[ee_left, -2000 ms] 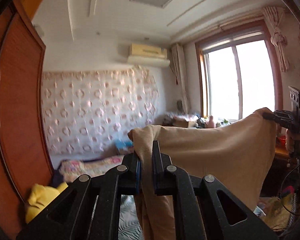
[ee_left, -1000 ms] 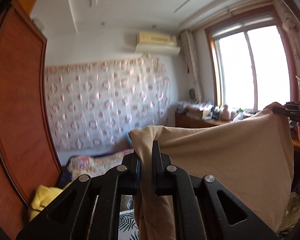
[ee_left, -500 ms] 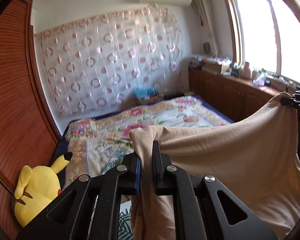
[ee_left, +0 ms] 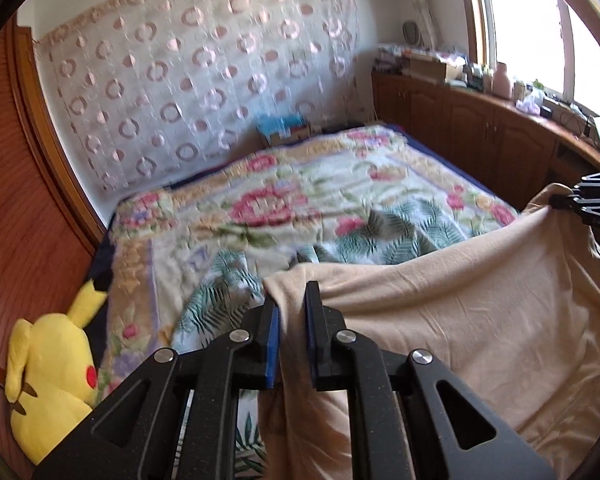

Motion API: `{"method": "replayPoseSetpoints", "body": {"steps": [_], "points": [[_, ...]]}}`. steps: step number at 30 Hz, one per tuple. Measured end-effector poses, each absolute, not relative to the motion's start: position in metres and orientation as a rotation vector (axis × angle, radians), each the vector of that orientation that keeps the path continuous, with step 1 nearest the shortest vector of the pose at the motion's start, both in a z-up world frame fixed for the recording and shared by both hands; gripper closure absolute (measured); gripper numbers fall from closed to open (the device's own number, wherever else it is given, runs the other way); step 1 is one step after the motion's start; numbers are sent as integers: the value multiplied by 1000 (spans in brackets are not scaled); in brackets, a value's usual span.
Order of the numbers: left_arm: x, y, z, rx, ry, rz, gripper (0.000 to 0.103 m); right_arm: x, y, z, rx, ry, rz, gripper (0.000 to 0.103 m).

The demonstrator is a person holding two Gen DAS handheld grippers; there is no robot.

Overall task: Fold small clothes
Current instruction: 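Lower the held shirt onto the bed with both grippers, laying it flat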

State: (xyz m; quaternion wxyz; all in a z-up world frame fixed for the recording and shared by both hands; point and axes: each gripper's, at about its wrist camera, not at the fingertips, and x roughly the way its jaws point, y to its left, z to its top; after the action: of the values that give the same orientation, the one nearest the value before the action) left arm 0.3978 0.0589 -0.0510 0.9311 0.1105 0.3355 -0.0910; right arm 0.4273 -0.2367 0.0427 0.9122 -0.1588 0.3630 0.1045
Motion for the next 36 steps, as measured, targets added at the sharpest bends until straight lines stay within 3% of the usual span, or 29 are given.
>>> {"method": "replayPoseSetpoints", "body": {"steps": [5, 12, 18, 21, 36], "points": [[385, 72, -64, 208, 731, -201, 62, 441, -226, 36, -347, 802, 205, 96], [337, 83, -90, 195, 821, -230, 54, 421, -228, 41, -335, 817, 203, 95], [325, 85, -105, 172, 861, -208, 54, 415, -221, 40, -338, 825, 199, 95], [321, 87, -105, 147, 851, -211, 54, 413, -224, 28, -327, 832, 179, 80], [322, 82, -117, 83, 844, -255, 54, 304, -276, 41, -118, 799, 194, 74]]}}
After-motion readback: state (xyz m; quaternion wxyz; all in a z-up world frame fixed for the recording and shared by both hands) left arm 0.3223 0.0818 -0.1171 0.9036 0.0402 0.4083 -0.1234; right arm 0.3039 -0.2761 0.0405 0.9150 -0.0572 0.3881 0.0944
